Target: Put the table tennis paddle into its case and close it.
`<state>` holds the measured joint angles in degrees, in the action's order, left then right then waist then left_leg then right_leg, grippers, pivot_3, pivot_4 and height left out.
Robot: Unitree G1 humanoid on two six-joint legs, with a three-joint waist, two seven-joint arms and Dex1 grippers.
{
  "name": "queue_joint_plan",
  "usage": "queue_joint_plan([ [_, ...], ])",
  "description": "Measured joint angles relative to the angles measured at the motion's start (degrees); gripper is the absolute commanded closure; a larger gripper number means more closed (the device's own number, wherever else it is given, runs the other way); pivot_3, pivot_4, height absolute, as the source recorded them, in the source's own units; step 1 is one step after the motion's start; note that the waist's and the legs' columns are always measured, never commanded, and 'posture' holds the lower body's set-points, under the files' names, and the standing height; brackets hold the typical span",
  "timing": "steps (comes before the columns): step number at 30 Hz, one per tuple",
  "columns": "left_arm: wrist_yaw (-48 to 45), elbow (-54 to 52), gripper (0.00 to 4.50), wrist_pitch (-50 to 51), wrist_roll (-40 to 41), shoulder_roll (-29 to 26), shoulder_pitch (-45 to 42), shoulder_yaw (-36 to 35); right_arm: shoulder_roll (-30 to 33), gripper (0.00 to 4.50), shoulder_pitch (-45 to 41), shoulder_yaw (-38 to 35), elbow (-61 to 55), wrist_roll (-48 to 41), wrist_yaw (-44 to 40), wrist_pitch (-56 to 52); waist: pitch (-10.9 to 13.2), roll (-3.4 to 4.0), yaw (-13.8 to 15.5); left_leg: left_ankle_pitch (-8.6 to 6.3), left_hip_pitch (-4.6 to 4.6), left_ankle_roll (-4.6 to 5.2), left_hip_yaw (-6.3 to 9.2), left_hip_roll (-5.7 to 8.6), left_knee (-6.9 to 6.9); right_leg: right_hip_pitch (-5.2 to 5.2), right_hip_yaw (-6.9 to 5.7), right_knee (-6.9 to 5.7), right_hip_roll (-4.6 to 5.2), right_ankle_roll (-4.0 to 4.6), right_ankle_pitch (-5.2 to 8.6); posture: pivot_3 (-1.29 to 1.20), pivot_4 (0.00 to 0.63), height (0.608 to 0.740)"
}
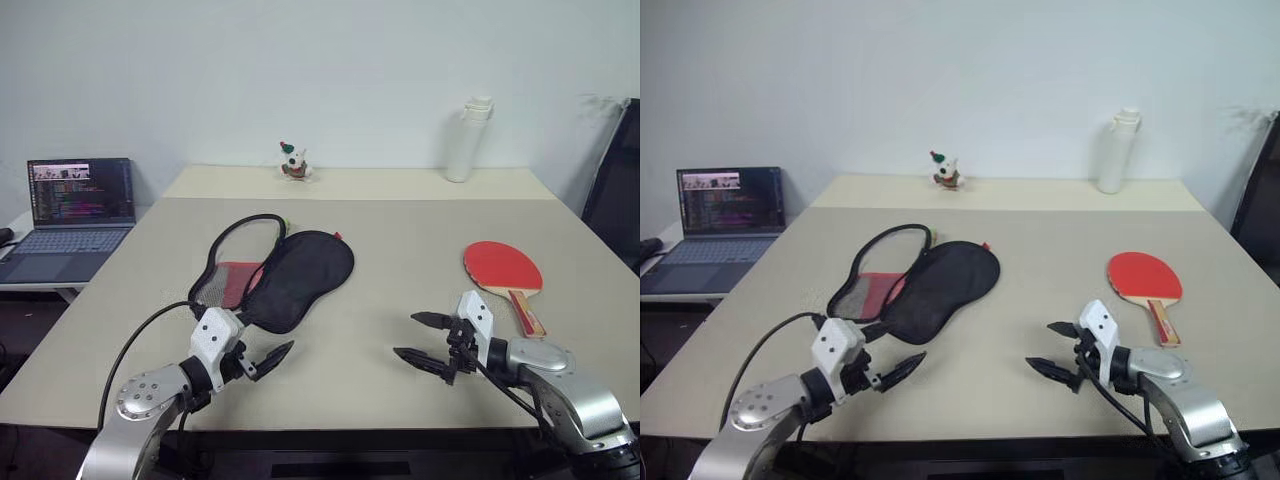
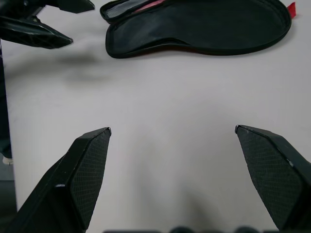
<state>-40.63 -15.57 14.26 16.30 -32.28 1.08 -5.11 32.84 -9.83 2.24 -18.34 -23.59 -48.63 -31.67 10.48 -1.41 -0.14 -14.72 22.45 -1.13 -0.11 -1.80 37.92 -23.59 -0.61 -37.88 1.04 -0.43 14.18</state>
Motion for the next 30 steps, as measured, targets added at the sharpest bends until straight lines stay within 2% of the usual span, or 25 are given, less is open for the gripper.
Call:
queue_joint_plan([
  [5,0.15,4.20,0.03,-2.66,-1.26,1.40,-3.39,1.09,2.03,0.00,-0.05,-1.11,-1.55,-0.37,0.70,-1.39,0.00,-0.01,0.03,0.00,-0.04,0.00,-0.04,0.05,0.05,0.03,-0.01,-0.02,0.01,-0.02,-0.02,0.00,0.150,0.740],
  [11,-1.81,6.87,0.03,0.84,-0.17,2.20,-7.73,3.06,4.27,0.00,-0.01,-4.08,-3.79,-1.69,2.17,-3.88,0.00,-0.02,0.02,0.00,0.03,0.00,-0.05,0.09,0.01,0.01,-0.07,0.03,-0.04,-0.02,-0.01,0.00,0.150,0.740],
  [21,-5.04,15.96,0.03,2.70,-1.16,1.84,-19.03,5.07,1.81,0.00,0.85,-5.07,-8.06,-3.54,6.57,-6.08,0.00,-0.02,-0.07,0.00,-0.01,0.00,-0.05,0.13,0.04,0.01,-0.03,-0.02,-0.10,-0.03,-0.02,0.00,0.150,0.740],
  [30,-5.65,29.85,0.03,1.30,-5.48,5.13,-28.61,10.38,1.37,0.00,-1.43,-4.96,-7.74,-3.67,7.43,-5.39,0.02,-0.05,0.06,0.00,0.12,0.00,-0.05,0.19,0.04,0.00,-0.08,0.06,-0.11,-0.04,-0.02,0.00,0.150,0.740],
])
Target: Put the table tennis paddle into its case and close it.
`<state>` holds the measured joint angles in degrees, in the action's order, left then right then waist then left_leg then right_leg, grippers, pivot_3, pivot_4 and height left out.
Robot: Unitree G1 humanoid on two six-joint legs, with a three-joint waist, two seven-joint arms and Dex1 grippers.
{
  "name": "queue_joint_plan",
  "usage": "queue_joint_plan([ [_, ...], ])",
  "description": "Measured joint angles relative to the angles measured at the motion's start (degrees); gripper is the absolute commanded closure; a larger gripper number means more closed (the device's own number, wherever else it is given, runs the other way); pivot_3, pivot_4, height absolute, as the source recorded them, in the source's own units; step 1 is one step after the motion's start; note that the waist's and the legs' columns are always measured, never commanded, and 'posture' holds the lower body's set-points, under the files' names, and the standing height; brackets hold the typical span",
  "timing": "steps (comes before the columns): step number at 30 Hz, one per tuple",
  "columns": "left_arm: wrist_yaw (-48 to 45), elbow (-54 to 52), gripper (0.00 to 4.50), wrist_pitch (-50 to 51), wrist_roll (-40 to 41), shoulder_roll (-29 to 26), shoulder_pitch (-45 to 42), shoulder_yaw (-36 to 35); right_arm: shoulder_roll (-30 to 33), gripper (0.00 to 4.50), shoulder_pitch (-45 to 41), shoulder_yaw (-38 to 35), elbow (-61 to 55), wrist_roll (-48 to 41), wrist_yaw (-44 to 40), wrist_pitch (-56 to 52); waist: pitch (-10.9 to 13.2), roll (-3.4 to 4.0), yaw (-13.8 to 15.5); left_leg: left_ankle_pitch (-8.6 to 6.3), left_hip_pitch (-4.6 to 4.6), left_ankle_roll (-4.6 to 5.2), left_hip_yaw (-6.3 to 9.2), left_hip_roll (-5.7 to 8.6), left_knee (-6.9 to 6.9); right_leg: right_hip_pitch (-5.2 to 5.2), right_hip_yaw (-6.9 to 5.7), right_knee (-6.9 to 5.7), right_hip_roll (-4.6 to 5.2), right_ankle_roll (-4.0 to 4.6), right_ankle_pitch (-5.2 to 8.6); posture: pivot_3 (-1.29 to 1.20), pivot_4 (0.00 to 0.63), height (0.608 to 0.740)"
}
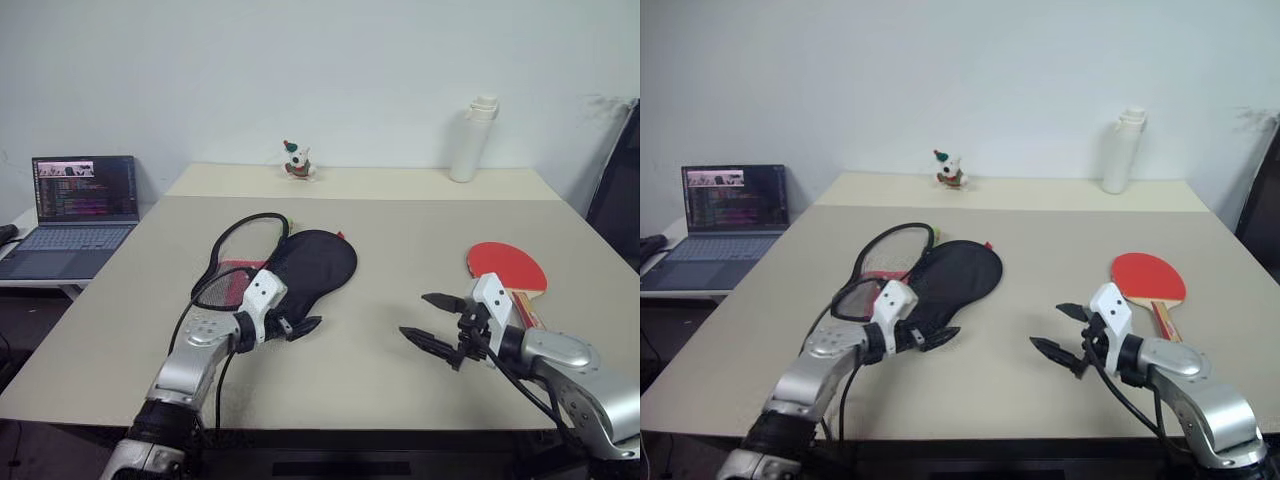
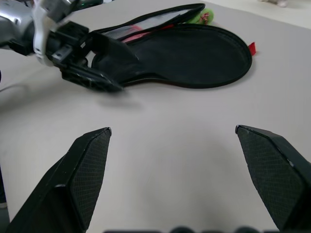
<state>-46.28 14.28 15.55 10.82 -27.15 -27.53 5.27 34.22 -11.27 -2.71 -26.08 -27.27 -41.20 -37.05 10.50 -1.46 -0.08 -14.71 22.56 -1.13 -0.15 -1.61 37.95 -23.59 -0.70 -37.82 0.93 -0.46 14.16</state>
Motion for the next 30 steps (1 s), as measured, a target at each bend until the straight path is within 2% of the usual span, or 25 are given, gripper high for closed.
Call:
queue_joint_plan([
  [7,-0.88,7.21,0.03,0.10,-0.86,1.34,-3.28,0.09,-0.25,0.00,-0.48,0.00,2.29,0.20,0.05,1.83,0.00,0.00,-0.16,0.00,-0.04,0.00,0.00,-0.01,0.00,0.00,0.01,-0.04,-0.08,0.00,0.00,0.00,0.150,0.740],
  [9,-1.35,7.78,0.39,0.93,-0.80,1.32,-3.27,0.06,-0.25,0.00,-0.68,-0.05,2.94,0.21,0.07,2.42,0.00,0.00,-0.15,0.00,-0.04,0.00,0.02,-0.02,0.00,0.00,-0.01,-0.05,-0.09,0.01,0.00,0.00,0.150,0.740],
  [12,-1.97,7.75,1.23,1.79,-0.70,0.87,-3.28,-0.19,-0.25,0.00,-0.69,-0.05,3.23,0.23,0.15,3.00,0.00,0.00,-0.14,0.00,-0.08,0.00,0.00,-0.02,0.00,0.01,0.03,-0.08,-0.10,0.01,0.00,0.00,0.150,0.740],
  [21,-3.08,6.33,4.48,4.31,-0.70,-0.15,-2.98,-0.23,-0.96,0.00,-0.75,0.03,3.35,0.82,1.26,3.73,-0.01,0.00,-0.14,0.00,-0.12,0.00,0.00,-0.05,0.00,0.02,0.05,-0.11,-0.09,0.01,0.00,0.00,0.150,0.740],
  [30,1.98,2.10,4.48,10.27,-0.53,7.63,-3.87,0.63,-0.65,0.00,-1.27,-0.88,4.00,0.75,1.31,4.00,-0.01,-0.01,0.19,0.00,0.00,0.00,0.02,0.00,0.05,0.02,0.02,-0.06,0.04,-0.02,-0.02,0.00,0.150,0.740],
])
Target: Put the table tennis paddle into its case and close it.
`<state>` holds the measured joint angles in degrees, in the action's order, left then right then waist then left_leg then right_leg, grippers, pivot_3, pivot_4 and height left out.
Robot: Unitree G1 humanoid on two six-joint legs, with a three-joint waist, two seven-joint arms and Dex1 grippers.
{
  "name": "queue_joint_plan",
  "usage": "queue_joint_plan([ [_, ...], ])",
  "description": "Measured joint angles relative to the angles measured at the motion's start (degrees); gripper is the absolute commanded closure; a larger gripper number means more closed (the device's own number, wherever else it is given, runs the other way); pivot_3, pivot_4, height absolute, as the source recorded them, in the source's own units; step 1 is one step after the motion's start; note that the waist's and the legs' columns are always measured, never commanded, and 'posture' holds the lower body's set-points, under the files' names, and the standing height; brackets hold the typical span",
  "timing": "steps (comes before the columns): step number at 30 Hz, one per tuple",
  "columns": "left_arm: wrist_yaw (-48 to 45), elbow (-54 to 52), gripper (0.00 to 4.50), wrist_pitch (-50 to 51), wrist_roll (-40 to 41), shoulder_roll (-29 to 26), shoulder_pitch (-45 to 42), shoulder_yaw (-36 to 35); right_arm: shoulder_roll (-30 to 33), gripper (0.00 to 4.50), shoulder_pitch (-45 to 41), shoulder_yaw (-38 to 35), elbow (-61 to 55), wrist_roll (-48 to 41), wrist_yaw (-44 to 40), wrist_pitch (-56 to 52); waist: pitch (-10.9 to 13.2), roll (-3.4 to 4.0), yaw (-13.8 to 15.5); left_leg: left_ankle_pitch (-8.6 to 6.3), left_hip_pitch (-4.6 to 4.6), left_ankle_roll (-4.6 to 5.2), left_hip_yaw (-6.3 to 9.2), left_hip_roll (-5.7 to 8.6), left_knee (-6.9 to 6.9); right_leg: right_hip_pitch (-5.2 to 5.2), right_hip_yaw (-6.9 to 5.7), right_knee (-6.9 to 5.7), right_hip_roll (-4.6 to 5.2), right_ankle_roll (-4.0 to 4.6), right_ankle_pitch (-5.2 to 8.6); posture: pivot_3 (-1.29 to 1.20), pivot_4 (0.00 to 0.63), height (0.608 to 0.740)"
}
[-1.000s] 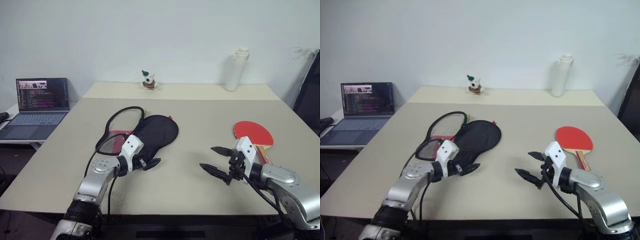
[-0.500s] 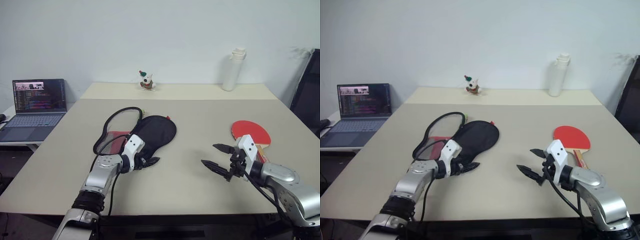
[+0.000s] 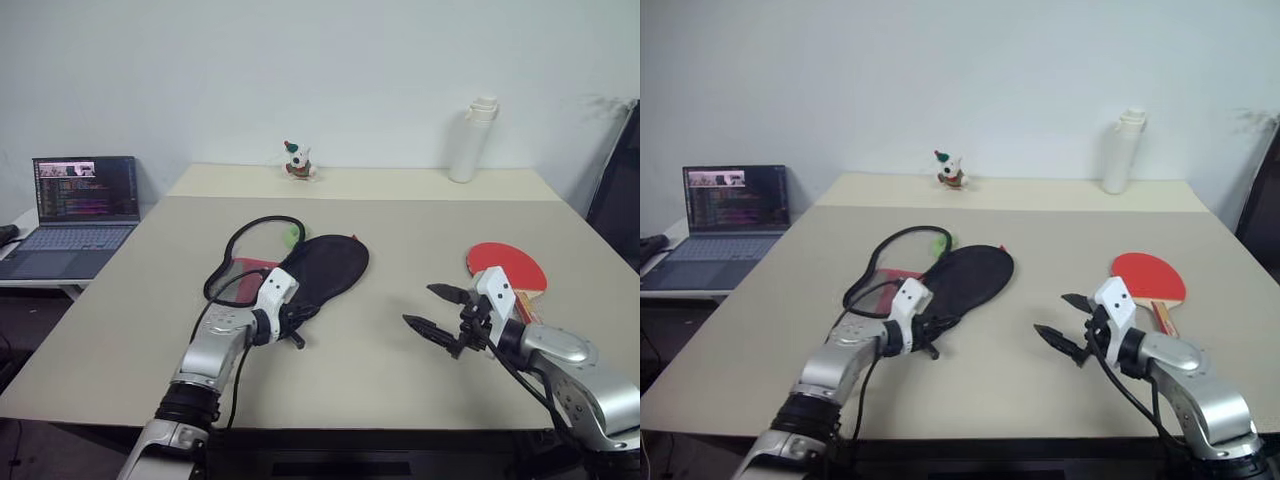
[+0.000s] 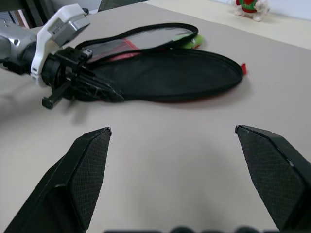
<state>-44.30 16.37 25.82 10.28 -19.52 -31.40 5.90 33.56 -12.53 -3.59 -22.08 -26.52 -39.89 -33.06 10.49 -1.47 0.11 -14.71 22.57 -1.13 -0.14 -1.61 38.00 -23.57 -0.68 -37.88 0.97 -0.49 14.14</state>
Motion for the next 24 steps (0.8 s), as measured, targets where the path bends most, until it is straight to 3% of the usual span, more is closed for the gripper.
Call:
queue_joint_plan([
  [8,4.24,6.29,4.48,-1.62,-1.61,11.34,-7.82,3.43,2.13,0.00,0.39,-2.61,-0.04,-0.09,-0.26,-0.01,0.01,-0.02,-0.07,0.00,0.04,0.00,-0.02,0.15,0.01,0.00,-0.01,0.05,-0.02,-0.05,-0.02,0.00,0.150,0.740],
  [12,5.29,10.22,4.48,-3.16,-2.78,13.64,-9.98,3.90,2.27,0.00,1.02,-3.06,-0.18,-0.16,-0.20,-0.13,0.01,-0.02,-0.38,0.00,0.01,0.01,-0.02,0.06,-0.01,-0.01,0.03,0.05,-0.16,-0.04,-0.02,0.00,0.150,0.740],
  [15,5.09,11.36,3.79,-3.52,-2.89,14.25,-9.90,4.02,2.45,0.00,1.64,-3.83,-0.32,-0.18,-0.05,-0.26,0.01,-0.02,-0.39,0.00,0.00,0.00,0.01,0.02,-0.02,-0.01,0.00,0.02,-0.21,-0.04,-0.02,0.00,0.150,0.740],
  [23,4.51,7.40,1.07,-3.35,-2.52,13.41,-6.88,4.89,1.40,0.00,1.62,-4.12,-0.34,-1.83,1.95,-3.06,0.01,-0.02,-0.39,0.00,-0.01,0.00,-0.02,0.03,-0.01,-0.02,0.05,0.02,-0.19,-0.04,-0.02,0.00,0.150,0.740],
  [24,3.57,4.77,1.07,-2.45,-1.67,12.54,-6.08,4.69,0.99,0.00,0.94,-4.11,-0.32,-1.91,2.69,-3.88,0.01,-0.02,-0.46,0.00,-0.01,0.00,-0.03,0.00,-0.02,-0.03,0.06,0.00,-0.20,-0.03,-0.02,0.00,0.150,0.740],
])
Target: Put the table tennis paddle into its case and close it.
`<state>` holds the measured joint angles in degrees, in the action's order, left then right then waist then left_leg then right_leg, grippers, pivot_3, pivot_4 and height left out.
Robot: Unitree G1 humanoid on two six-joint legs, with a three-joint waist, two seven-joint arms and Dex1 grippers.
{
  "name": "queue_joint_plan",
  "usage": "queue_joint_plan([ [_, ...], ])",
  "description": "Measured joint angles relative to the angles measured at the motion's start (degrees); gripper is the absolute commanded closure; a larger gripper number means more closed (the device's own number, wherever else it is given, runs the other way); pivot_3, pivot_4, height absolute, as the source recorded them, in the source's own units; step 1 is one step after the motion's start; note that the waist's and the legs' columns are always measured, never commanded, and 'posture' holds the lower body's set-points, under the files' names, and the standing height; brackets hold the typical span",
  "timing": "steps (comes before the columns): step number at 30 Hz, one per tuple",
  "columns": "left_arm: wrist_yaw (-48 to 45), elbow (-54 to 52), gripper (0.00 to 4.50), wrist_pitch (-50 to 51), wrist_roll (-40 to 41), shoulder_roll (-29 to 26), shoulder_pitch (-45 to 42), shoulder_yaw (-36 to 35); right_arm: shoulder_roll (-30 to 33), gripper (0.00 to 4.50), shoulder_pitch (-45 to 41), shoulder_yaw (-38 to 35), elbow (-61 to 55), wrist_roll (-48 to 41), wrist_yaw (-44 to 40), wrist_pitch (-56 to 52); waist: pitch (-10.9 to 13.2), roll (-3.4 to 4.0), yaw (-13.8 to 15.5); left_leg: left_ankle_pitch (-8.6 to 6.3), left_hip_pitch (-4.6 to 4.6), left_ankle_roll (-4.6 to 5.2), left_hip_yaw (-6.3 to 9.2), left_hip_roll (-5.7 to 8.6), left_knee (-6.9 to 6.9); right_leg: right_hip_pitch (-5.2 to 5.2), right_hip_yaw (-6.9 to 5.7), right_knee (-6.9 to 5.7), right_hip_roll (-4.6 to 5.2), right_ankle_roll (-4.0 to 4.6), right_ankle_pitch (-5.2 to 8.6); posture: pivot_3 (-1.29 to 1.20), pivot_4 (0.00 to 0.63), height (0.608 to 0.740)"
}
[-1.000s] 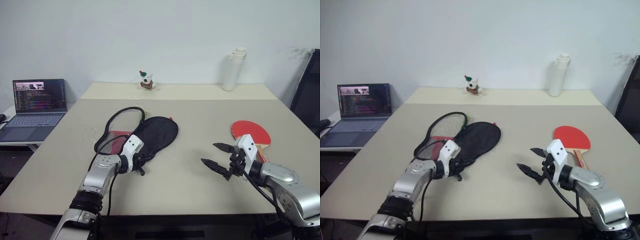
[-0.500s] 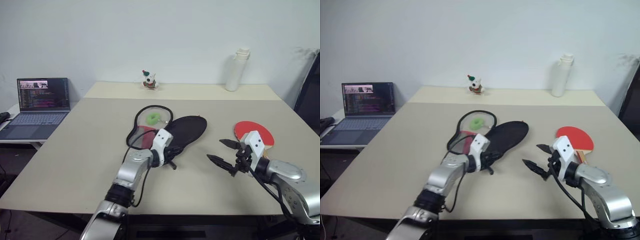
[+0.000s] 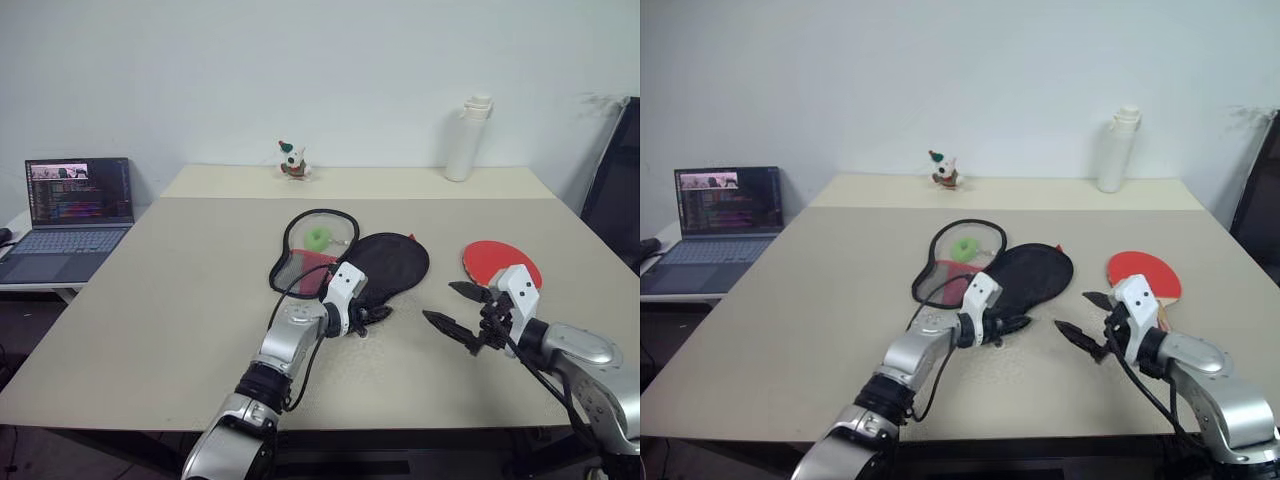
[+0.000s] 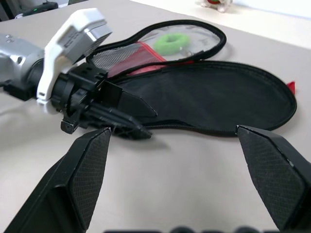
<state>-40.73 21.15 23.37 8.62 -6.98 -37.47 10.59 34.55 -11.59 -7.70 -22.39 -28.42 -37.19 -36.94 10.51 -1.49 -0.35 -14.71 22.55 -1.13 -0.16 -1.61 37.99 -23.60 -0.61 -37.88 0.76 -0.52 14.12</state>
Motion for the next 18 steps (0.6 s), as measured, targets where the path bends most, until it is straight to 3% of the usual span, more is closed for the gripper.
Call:
queue_joint_plan([
  [3,-4.45,-8.81,1.07,3.27,4.44,-4.68,2.66,-1.78,-2.06,0.00,-2.65,0.05,0.33,-0.39,2.36,-1.97,0.00,0.01,-0.40,0.00,-0.07,0.00,0.02,-0.11,-0.02,-0.01,0.05,-0.06,-0.07,0.02,0.01,0.00,0.150,0.740],
  [8,-11.33,-17.78,1.07,6.23,9.50,-19.67,8.61,-9.27,-9.65,0.00,-10.38,0.34,7.18,-1.98,11.50,-13.81,0.00,0.02,-1.38,0.01,-0.30,-0.01,0.06,-0.22,-0.05,0.01,0.08,-0.27,-0.16,0.14,0.04,0.00,0.150,0.740],
  [12,-12.54,-17.85,1.07,5.83,10.22,-24.60,10.68,-13.01,-13.10,0.00,-12.68,1.53,10.09,-2.47,14.67,-19.86,0.00,0.04,-0.74,0.01,-0.11,-0.01,0.04,-0.16,-0.05,-0.03,0.03,-0.12,-0.06,0.15,0.05,0.00,0.150,0.740],
  [18,-15.11,-17.87,1.07,4.58,11.54,-29.87,13.37,-15.90,-17.68,0.00,-15.19,6.60,15.01,0.28,17.31,-19.93,0.00,0.02,-0.60,0.00,0.38,0.00,0.04,-0.13,-0.02,-0.49,0.08,-0.16,0.28,0.10,0.02,0.00,0.150,0.740],
])
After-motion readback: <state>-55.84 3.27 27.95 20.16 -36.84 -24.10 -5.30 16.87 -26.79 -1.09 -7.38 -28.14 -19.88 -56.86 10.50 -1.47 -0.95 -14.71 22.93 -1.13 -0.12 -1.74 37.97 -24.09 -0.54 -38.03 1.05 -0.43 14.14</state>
